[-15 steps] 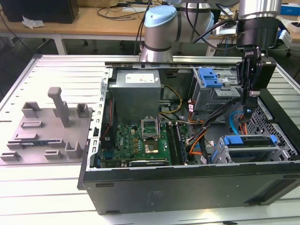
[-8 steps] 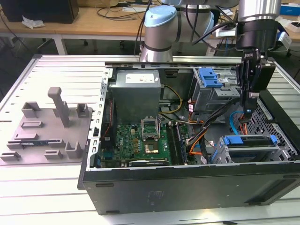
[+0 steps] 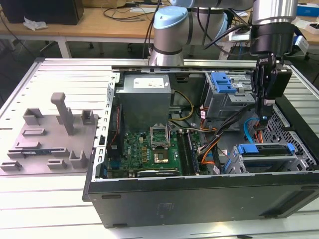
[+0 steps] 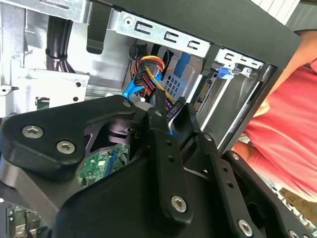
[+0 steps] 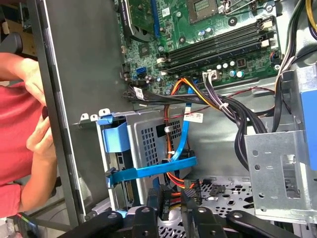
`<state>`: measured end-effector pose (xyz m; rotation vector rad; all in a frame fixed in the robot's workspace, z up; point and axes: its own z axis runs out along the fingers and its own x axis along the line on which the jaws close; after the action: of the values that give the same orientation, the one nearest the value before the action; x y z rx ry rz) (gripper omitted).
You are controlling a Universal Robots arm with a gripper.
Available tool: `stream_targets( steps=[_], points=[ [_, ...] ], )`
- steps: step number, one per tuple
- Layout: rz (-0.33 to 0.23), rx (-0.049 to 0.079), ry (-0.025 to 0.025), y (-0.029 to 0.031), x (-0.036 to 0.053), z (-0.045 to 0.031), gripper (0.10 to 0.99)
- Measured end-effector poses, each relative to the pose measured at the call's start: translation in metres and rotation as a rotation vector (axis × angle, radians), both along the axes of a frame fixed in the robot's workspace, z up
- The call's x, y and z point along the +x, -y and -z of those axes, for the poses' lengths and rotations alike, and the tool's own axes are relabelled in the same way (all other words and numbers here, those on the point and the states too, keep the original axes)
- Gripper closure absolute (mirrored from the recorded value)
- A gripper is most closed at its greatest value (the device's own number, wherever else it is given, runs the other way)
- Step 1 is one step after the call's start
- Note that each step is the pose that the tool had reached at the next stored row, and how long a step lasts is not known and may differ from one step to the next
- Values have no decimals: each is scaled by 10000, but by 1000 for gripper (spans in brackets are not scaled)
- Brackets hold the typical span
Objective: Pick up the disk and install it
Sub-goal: 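Insert the first disk wire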
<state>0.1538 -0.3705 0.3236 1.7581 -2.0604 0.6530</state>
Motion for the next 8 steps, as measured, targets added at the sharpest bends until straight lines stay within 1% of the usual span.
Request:
stream_targets(
  steps=[1, 2, 5, 8],
  points=[
    [0, -35, 1, 0, -1, 2, 847],
    [0, -95, 1, 0, -1, 6, 910],
    [1, -225, 0, 0, -2, 10, 918],
    [1, -234, 0, 0, -2, 11, 918]
  ],
)
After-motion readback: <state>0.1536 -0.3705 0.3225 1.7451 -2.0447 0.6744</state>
